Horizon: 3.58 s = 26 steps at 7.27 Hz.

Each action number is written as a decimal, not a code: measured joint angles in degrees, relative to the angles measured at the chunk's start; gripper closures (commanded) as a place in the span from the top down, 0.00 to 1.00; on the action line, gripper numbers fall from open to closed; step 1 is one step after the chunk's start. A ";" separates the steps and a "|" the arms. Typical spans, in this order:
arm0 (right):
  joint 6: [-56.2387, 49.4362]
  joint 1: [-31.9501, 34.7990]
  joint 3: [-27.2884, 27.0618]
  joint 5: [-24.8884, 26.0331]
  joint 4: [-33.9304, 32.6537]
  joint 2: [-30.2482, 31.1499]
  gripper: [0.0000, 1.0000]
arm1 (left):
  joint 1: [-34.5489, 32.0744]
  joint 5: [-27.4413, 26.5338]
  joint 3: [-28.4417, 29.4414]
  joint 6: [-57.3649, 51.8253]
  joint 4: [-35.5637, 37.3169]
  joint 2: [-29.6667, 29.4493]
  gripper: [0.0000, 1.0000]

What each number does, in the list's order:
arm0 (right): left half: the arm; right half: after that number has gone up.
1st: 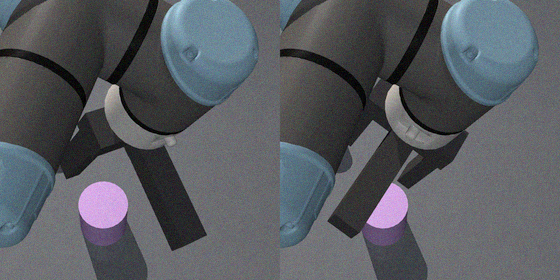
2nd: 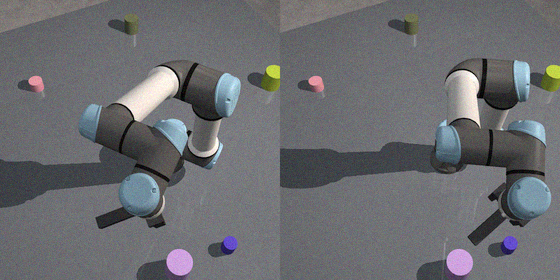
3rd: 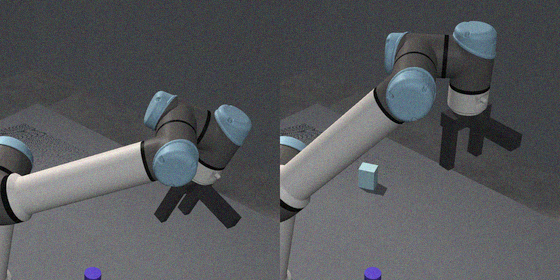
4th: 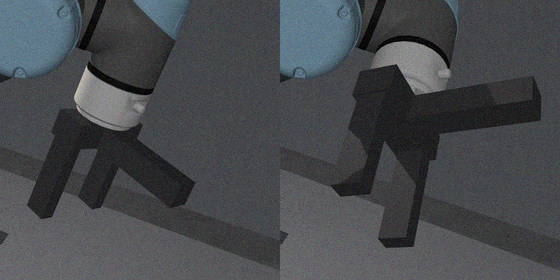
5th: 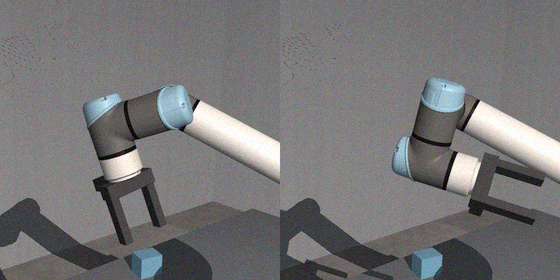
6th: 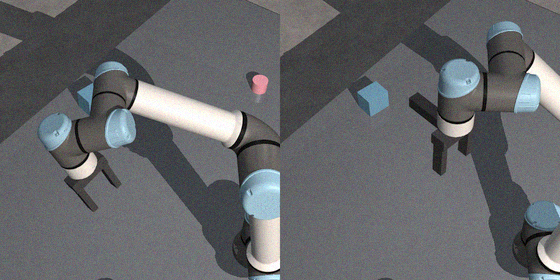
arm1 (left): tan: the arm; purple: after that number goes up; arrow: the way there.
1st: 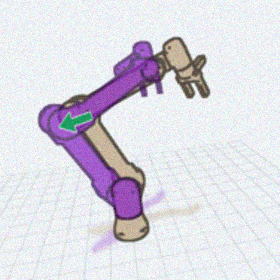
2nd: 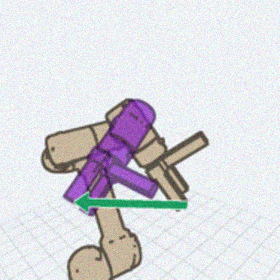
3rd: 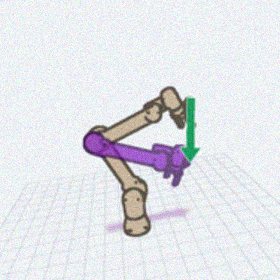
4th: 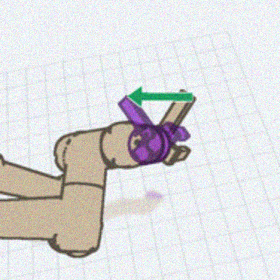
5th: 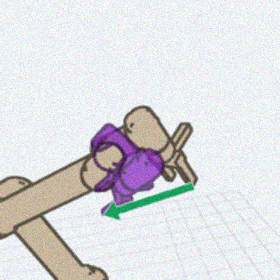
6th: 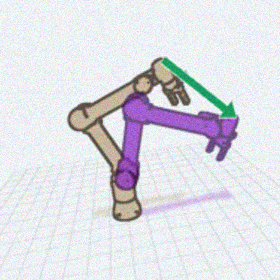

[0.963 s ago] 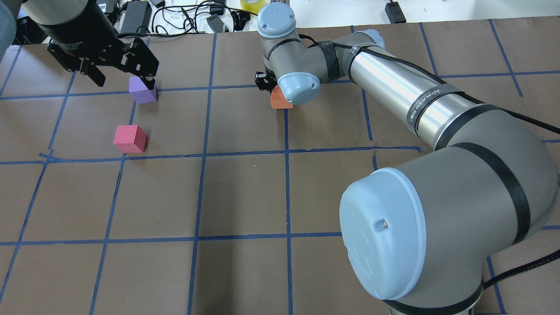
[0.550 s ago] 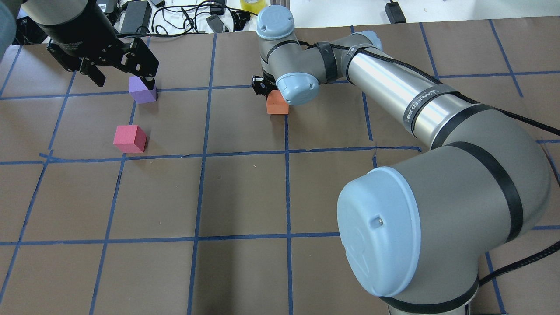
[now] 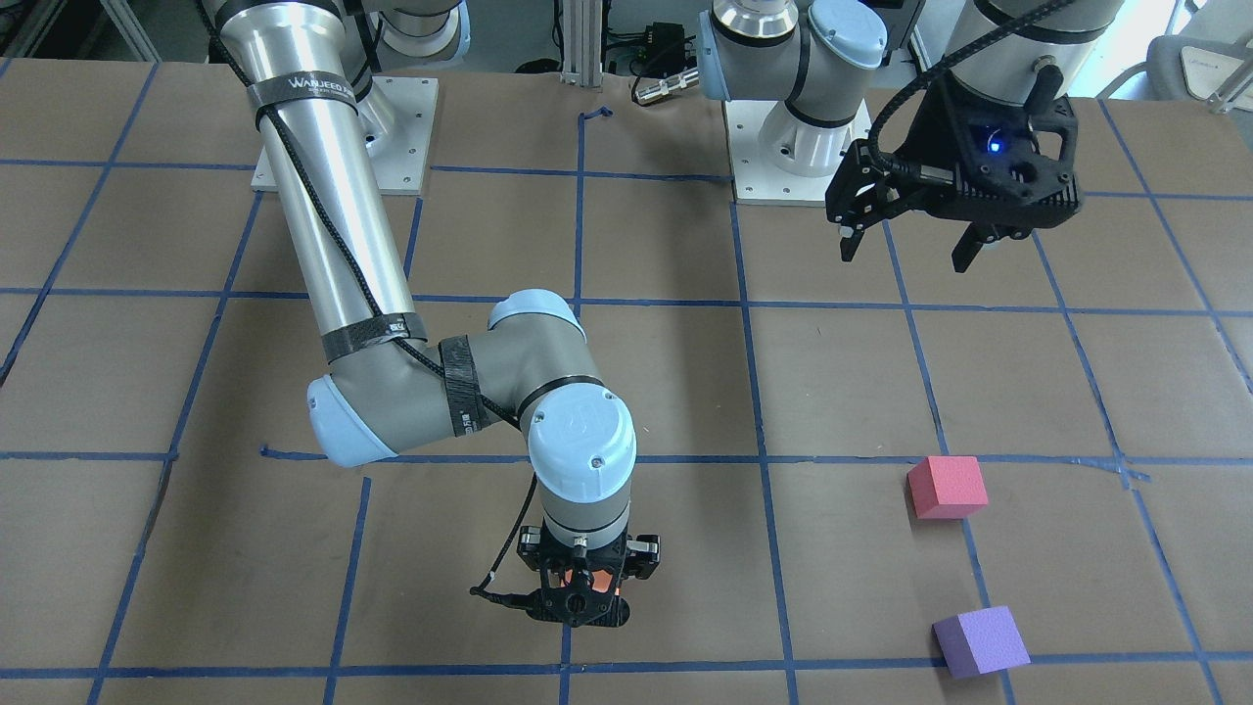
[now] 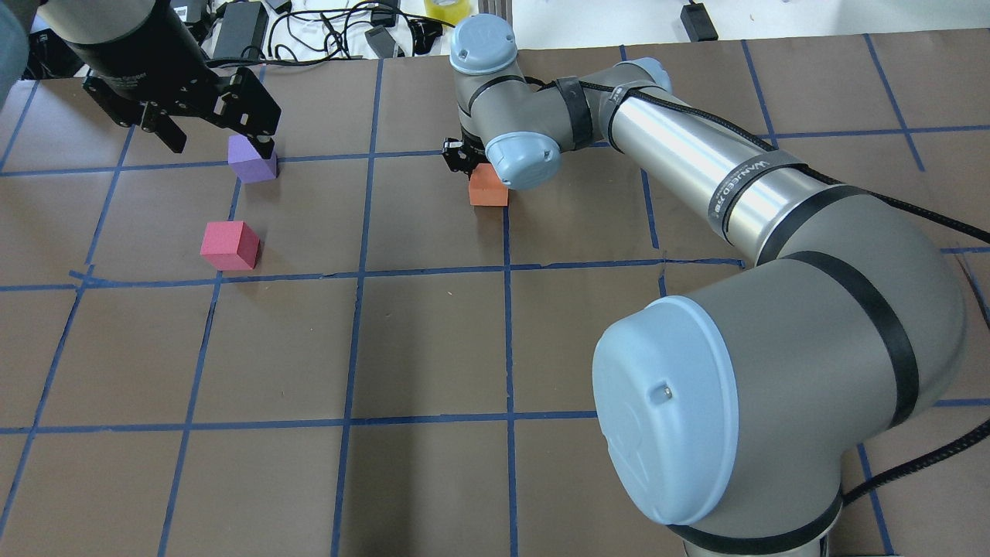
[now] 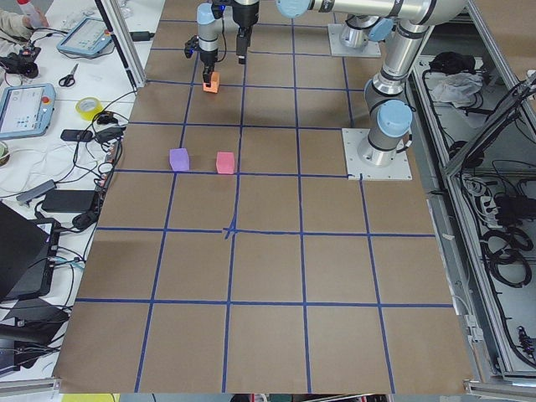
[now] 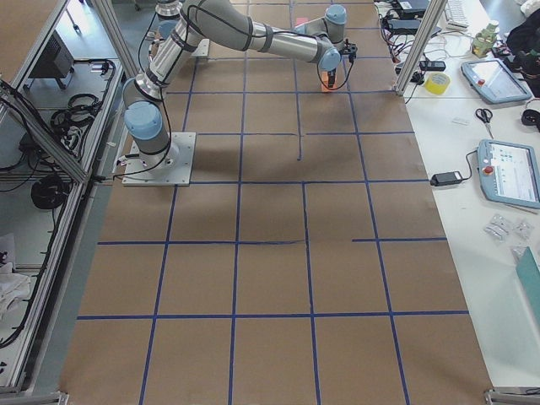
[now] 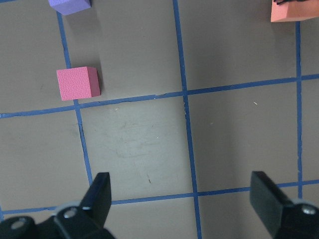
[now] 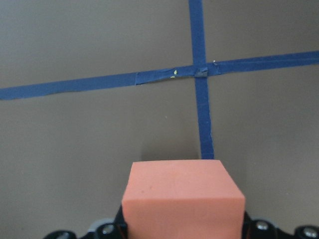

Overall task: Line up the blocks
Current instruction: 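Lower the orange cube onto the table and open the right gripper, then raise the right gripper away while the left arm swings toward the orange cube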

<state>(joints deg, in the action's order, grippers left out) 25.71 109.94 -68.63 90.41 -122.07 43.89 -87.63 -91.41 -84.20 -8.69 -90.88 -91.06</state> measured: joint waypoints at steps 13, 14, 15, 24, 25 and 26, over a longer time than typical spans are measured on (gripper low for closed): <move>-0.54 0.46 -0.23 0.18 0.03 -0.04 1.00 | 0.08 -0.23 0.15 0.02 0.08 0.00 1.00; -1.02 0.50 -0.61 0.44 0.39 1.78 1.00 | 0.15 -0.16 0.17 -0.03 0.08 0.02 1.00; -2.04 0.25 -1.73 0.47 1.64 5.23 1.00 | 0.20 -0.03 0.17 -0.20 0.09 0.06 1.00; -11.03 -13.32 -21.72 0.40 20.34 45.27 1.00 | -5.98 0.50 0.52 12.85 12.02 -6.62 1.00; -11.89 -14.01 -20.89 0.23 21.23 45.24 1.00 | -8.10 0.78 0.53 14.70 15.07 -8.83 1.00; -12.56 -14.37 -20.30 0.14 21.59 45.19 1.00 | -10.14 1.37 0.56 16.31 18.64 -11.63 1.00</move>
<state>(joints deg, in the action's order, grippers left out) 13.15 95.56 -88.93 90.55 -100.48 89.08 -97.77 -90.03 -83.64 7.62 -72.24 -102.68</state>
